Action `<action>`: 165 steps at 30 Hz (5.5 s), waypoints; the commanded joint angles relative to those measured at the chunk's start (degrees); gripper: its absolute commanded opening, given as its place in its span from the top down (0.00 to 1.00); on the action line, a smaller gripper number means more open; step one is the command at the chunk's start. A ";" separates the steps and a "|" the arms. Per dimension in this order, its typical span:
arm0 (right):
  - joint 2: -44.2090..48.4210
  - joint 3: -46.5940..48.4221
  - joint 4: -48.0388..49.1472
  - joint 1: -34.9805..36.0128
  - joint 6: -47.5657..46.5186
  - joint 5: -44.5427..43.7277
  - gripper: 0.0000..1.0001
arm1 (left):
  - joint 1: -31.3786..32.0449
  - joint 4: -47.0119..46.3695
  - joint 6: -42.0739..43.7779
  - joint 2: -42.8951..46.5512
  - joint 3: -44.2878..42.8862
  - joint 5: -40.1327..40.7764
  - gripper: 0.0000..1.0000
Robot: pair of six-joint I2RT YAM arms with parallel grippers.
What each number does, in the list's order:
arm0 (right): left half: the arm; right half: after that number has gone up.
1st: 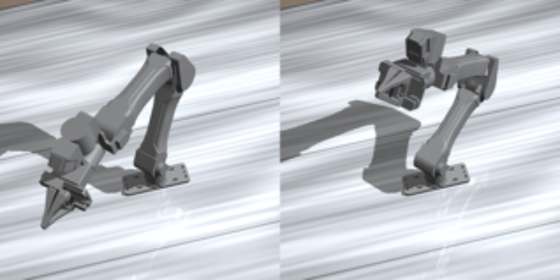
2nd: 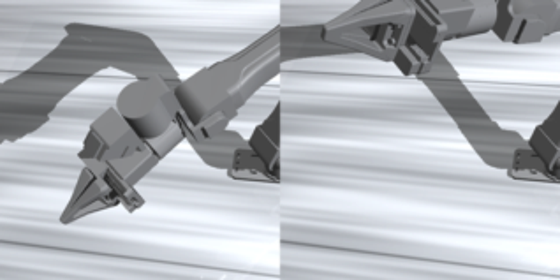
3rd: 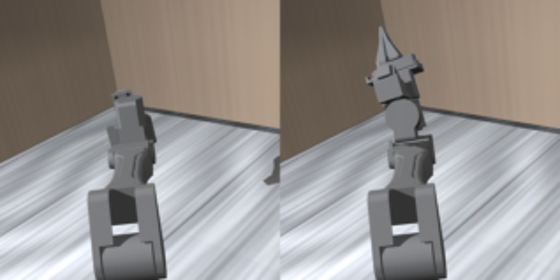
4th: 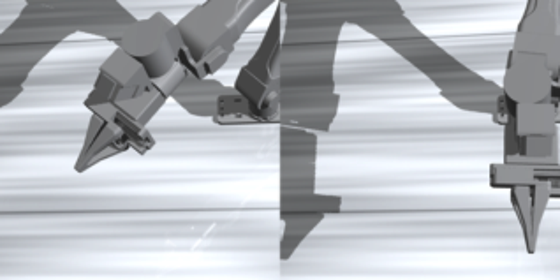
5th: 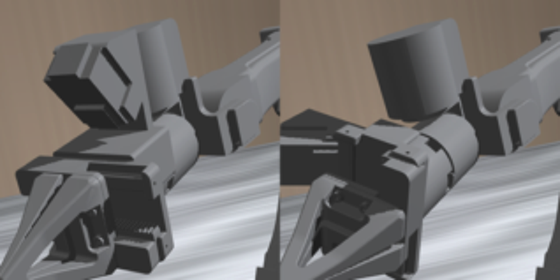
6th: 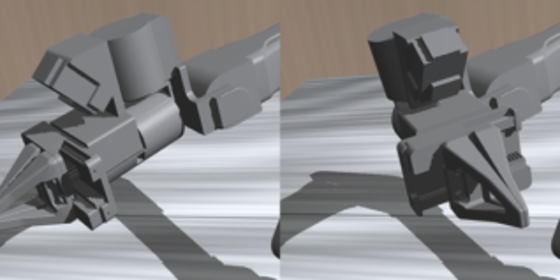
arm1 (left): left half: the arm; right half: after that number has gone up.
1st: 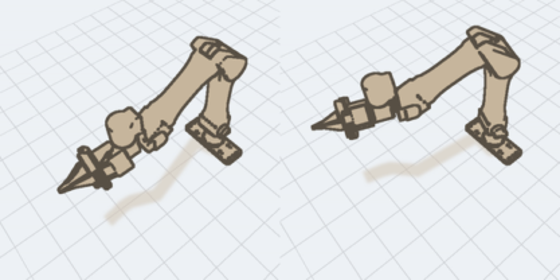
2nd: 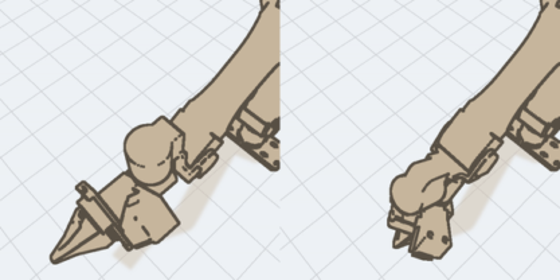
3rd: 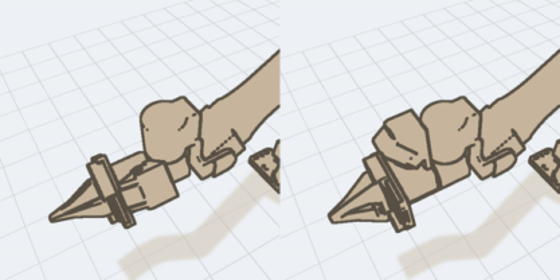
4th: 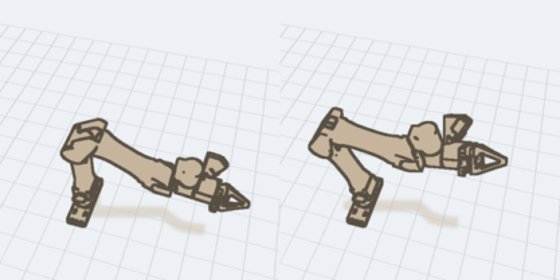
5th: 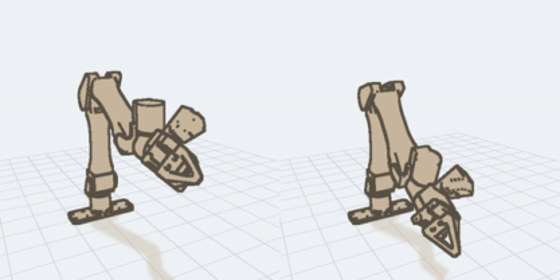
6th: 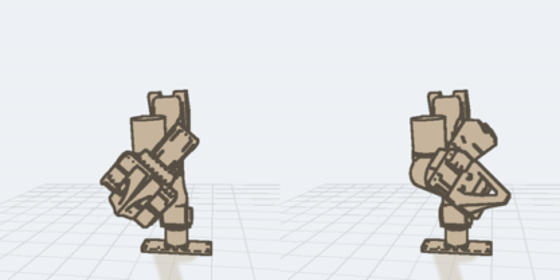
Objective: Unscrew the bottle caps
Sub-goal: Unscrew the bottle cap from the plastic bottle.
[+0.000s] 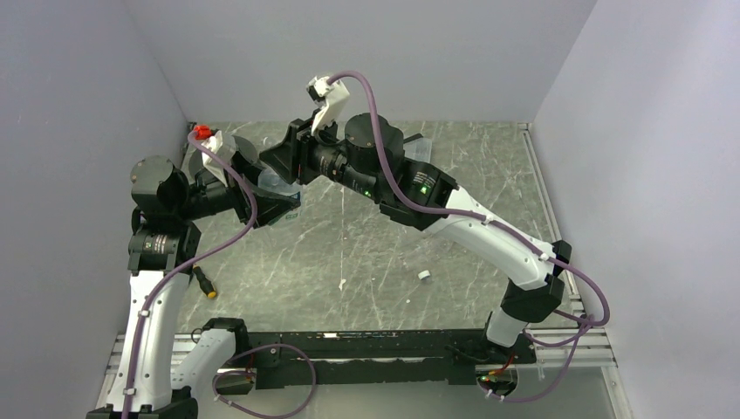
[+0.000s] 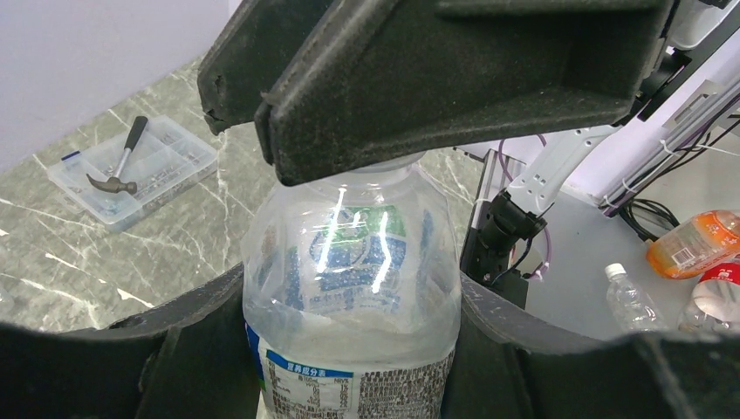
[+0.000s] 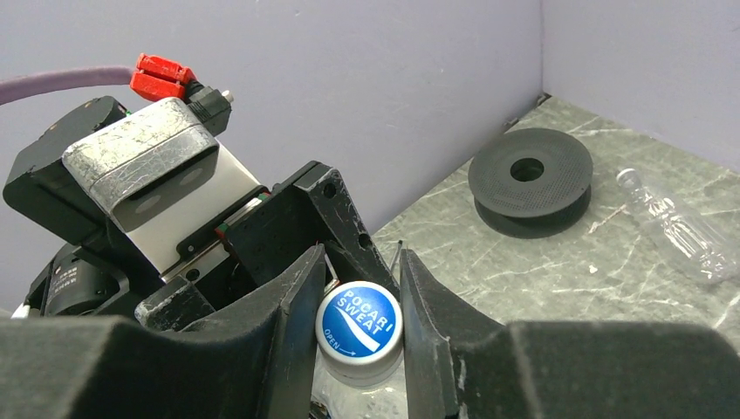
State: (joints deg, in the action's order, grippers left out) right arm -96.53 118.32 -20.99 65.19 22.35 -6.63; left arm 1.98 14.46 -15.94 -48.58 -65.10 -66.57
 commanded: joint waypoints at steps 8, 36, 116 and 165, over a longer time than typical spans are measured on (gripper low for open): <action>4.14 -0.49 3.88 -2.07 -3.85 10.86 1.00 | 0.28 -5.98 -5.26 -1.19 -3.21 -5.49 0.90; 15.06 -21.52 29.60 -10.45 4.74 22.96 0.21 | 3.12 -8.91 -10.12 0.15 -3.78 -9.12 1.00; 3.52 -11.01 44.34 -11.18 9.92 66.67 1.00 | 3.12 -16.23 -18.58 2.16 -6.52 -8.28 1.00; -0.32 -1.24 12.82 0.44 3.67 -6.45 0.48 | 3.15 -0.03 14.67 5.31 -0.82 22.81 1.00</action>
State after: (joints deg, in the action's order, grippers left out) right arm -97.47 116.73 -11.97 65.32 25.23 -12.99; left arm 5.08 17.02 0.62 -43.59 -65.82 -44.97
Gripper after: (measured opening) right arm 0.522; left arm 0.601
